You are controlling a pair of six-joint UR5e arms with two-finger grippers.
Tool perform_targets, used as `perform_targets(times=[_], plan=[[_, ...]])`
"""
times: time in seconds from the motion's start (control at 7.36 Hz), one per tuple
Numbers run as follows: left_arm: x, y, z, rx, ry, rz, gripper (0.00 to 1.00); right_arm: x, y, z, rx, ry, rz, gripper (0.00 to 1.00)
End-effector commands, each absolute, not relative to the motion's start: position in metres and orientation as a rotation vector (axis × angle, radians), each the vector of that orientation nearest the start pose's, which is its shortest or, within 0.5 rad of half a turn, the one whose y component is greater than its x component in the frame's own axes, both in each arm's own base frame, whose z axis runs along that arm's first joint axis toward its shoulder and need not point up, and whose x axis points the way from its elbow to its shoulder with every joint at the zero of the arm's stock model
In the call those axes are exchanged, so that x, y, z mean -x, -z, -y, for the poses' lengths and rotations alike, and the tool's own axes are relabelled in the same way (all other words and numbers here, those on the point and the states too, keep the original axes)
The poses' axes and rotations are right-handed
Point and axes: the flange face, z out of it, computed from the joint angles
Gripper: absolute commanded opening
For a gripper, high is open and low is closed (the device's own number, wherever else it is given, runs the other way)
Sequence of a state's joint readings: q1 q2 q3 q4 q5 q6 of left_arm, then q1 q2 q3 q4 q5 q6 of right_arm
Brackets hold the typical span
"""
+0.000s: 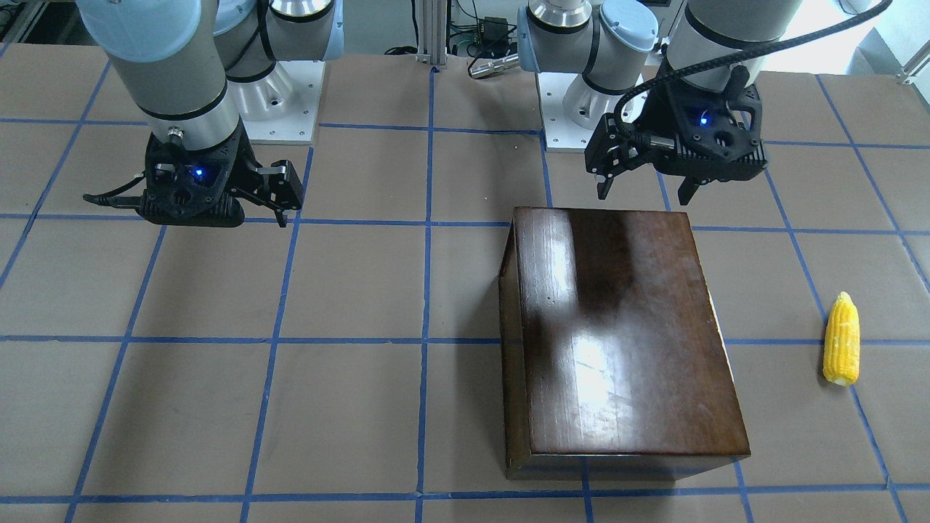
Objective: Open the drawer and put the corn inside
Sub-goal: 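Move the left gripper down beside the cabinet toward the white drawer handle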
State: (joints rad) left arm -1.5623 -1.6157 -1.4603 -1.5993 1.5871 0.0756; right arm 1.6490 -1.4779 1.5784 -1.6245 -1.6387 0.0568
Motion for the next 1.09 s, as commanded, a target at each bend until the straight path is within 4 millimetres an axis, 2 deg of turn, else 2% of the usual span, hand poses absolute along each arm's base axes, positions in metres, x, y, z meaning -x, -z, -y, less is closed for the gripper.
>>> perform_targets(times=[0.0, 0.41, 0.81, 0.95], plan=[[0.08, -0.518, 0.528, -0.053, 0.027, -3.128, 1.0, -0.167, -0.443, 0.513, 0.037, -0.066, -3.213, 1.0], [-0.021, -0.487, 0.549, -0.154, -0.058, -3.153, 1.0, -0.167, -0.442, 0.513, 0.037, -0.069, -3.213, 1.0], [-0.092, -0.442, 0.569, -0.316, -0.144, -3.175, 1.0, -0.167, -0.443, 0.513, 0.037, -0.066, -3.213, 1.0], [-0.113, -0.426, 0.576, -0.276, -0.133, -3.224, 1.0, -0.167, -0.442, 0.513, 0.037, -0.069, -3.213, 1.0]])
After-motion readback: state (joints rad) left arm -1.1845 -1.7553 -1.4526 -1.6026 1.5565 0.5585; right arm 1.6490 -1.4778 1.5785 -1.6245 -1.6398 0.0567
